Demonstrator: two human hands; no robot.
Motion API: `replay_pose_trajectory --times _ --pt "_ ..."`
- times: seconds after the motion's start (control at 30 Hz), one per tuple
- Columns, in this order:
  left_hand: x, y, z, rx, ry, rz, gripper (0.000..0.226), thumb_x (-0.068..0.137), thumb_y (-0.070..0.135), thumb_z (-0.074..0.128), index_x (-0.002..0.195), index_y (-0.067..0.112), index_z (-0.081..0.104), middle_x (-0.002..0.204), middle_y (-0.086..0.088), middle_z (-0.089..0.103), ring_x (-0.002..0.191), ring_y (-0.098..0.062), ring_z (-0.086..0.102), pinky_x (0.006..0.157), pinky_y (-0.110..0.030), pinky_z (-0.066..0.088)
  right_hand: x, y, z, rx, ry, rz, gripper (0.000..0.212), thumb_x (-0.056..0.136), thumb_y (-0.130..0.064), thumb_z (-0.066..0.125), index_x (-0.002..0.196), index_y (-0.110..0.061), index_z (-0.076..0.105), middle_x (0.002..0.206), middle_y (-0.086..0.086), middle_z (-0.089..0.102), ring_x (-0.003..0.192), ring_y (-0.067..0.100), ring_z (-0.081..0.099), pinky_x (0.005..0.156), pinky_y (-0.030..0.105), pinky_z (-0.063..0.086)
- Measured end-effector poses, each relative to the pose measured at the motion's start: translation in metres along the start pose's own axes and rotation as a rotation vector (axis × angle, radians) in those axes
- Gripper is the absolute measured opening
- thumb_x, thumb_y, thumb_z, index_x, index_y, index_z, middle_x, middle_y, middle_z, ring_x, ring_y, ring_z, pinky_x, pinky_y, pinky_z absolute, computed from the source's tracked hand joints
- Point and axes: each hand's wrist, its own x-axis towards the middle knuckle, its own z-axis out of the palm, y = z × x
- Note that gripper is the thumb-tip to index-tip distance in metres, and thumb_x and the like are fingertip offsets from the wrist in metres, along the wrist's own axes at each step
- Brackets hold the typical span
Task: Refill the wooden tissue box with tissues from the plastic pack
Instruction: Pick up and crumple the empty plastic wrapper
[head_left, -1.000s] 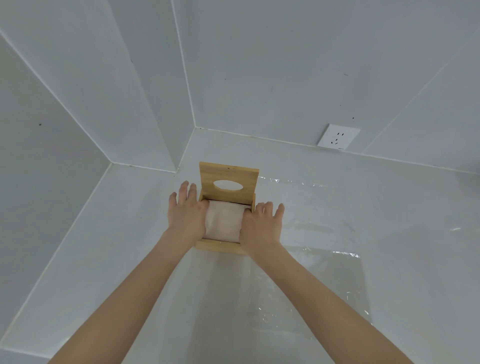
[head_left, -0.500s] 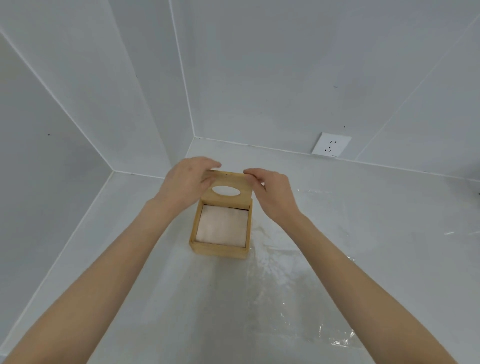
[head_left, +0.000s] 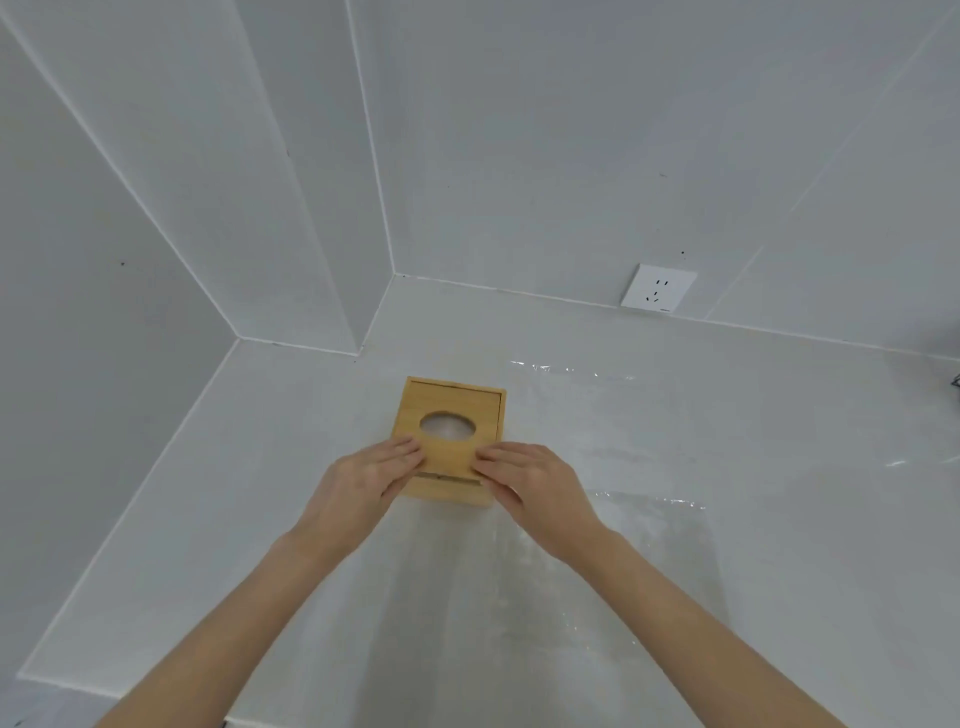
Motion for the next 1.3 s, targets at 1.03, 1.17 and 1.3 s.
replay_pose_trajectory --times 1.03,1.17,1.3 --pt "0.046 0.120 0.144 -0.059 -0.231 -0.377 0.073 0.082 0.033 0.058 0.142 0.013 0.020 0.154 -0.020 0.003 0.143 -0.032 -0.004 0.117 -0.040 0.006 -0.119 0.150 -0.026 0.512 0.264 1.418 0.046 0.078 -0.019 0.066 0.119 -0.005 0.052 0.101 0.007 0.058 0.094 0.025 0.057 0.085 0.033 0.045" --pt "0.051 0.123 0.141 -0.180 -0.211 -0.477 0.087 0.075 0.032 0.068 0.143 0.014 0.017 0.153 -0.022 -0.007 0.142 -0.034 -0.008 0.116 -0.040 0.005 -0.123 0.157 -0.029 0.657 0.259 1.410 0.011 0.075 -0.018 0.070 0.081 -0.012 0.063 0.073 0.002 0.061 0.073 0.021 0.057 0.067 0.028 0.046" --pt "0.059 0.124 0.138 -0.256 -0.147 -0.529 0.092 0.066 0.030 0.075 0.140 0.012 0.024 0.149 -0.023 0.011 0.138 -0.035 0.010 0.112 -0.039 0.013 -0.128 0.159 -0.036 0.722 0.273 1.371 0.015 0.075 -0.014 0.068 0.066 -0.013 0.056 0.061 0.003 0.057 0.056 0.018 0.052 0.051 0.024 0.041"
